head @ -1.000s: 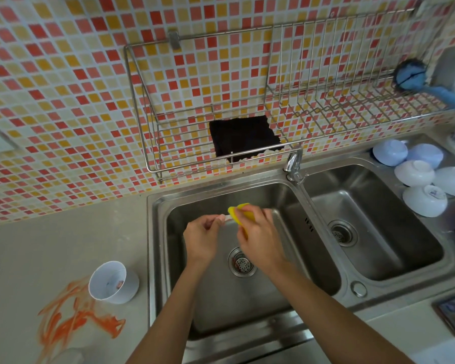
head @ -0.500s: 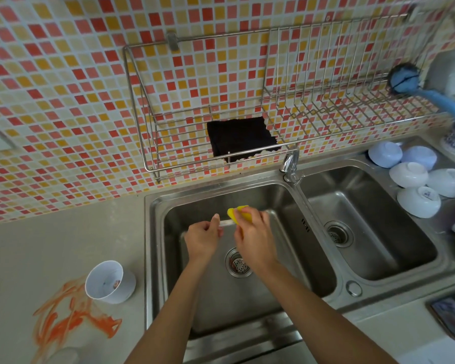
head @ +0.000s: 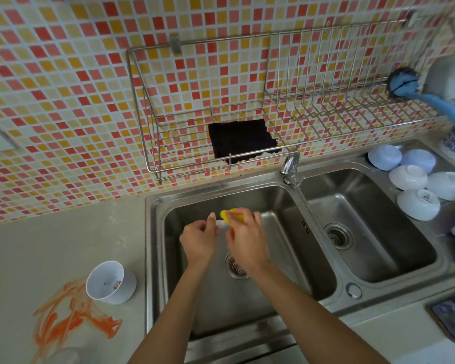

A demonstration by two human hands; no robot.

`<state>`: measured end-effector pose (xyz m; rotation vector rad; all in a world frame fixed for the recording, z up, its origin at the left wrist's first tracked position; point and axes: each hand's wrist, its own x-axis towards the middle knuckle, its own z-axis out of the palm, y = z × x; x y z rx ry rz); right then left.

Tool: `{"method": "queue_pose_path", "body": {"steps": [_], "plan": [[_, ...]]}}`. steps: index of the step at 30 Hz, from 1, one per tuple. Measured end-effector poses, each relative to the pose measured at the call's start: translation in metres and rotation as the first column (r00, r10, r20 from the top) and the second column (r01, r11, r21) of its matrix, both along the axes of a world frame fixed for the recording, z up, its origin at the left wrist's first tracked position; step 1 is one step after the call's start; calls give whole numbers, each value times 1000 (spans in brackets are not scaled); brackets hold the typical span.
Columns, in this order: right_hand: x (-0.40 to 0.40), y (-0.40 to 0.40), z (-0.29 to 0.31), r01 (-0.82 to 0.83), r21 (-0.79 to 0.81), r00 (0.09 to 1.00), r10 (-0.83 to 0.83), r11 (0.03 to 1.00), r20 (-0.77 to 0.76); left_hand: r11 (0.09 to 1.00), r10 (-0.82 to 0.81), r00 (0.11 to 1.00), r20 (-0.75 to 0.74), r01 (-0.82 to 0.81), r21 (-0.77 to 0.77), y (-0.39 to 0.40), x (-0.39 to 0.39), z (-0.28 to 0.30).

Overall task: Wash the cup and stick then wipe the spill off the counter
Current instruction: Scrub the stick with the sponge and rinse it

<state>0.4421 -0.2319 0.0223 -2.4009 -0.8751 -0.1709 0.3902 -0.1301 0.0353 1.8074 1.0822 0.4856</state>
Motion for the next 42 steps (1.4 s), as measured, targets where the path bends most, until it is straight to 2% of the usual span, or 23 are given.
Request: {"method": "queue_pose_path", "body": {"steps": [2, 6, 8, 12, 15, 18, 22, 26, 28, 32, 35, 38, 40, 42], "plan": [[4, -5, -4, 63, -18, 998, -63, 998, -29, 1000, 24, 1000, 1, -24, 6, 2, -1, 1], [-16, -4, -3, -53, 4, 998, 53, 999, 21, 1000, 18, 1000, -10, -19, -23, 4, -1, 3], [-13, -4, -1, -49, 40, 999, 49, 998, 21, 1000, 8, 1000, 3, -8, -20, 2, -1, 4], [-2, -6, 2, 8, 37, 1000, -8, 999, 1, 994, -47, 999, 14, 45, 104, -2, 1, 5], [-7, -3, 6, -72, 21, 995, 71, 997, 66, 989, -72, 997, 17, 70, 133, 0, 1, 5], [2, -5, 4, -17, -1, 999, 17, 1000, 36, 986, -76, 997, 18, 72, 151, -1, 0, 7], [1, -11, -1, -46, 19, 997, 44, 999, 70, 996, -44, 999, 24, 43, 73, 1, -4, 13], [13, -16, 1, -28, -5, 991, 28, 1000, 133, 993, -116, 993, 8, 116, -26, 2, -5, 12], [23, -17, 3, -61, -57, 978, 71, 996, 194, 989, -135, 990, 27, 136, -52, 0, -7, 12], [38, -20, 8, -179, -140, 934, 213, 974, 286, 960, -272, 958, 90, 265, 86, 0, -12, 12], [49, -23, 12, -197, -131, 935, 226, 972, 274, 869, -458, 886, 77, 428, 248, 7, -14, 5], [52, -24, 12, -201, -101, 945, 219, 975, 243, 829, -447, 894, 25, 404, 388, 11, -12, 4], [53, -25, 9, -137, -52, 969, 145, 989, 201, 849, -416, 909, 26, 378, 369, 10, -10, 7], [48, -27, 5, -18, 16, 992, 16, 1000, 123, 911, -352, 935, 46, 331, 245, 7, -9, 8]]}}
